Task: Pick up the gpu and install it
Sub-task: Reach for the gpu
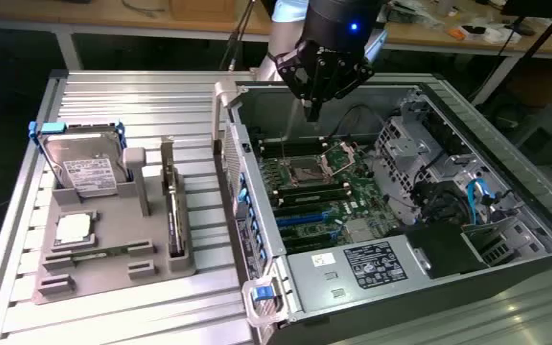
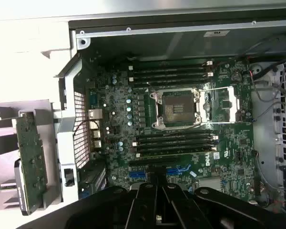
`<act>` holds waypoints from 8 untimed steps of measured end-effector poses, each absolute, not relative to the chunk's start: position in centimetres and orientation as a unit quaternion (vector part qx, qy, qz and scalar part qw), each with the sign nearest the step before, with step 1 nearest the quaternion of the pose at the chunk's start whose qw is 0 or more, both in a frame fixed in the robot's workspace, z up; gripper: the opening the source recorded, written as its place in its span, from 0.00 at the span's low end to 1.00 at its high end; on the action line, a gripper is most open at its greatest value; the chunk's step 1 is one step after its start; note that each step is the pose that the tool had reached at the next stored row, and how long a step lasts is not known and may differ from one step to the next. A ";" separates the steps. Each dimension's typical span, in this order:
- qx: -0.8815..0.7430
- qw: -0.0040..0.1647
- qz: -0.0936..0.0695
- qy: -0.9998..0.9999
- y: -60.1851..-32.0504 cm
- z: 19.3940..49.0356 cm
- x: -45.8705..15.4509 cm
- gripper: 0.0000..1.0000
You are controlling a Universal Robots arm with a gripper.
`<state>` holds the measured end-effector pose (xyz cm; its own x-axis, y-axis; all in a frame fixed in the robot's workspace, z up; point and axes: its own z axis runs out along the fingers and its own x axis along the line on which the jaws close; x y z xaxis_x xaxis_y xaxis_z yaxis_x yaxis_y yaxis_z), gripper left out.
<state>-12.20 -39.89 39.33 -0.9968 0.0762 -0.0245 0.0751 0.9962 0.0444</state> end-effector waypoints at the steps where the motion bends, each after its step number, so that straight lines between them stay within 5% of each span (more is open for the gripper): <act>1: 0.038 0.013 0.022 0.999 -39.9 39.3 -12.2 0.11; 8: 0.038 0.013 0.022 0.999 -39.9 39.3 -14.2 0.11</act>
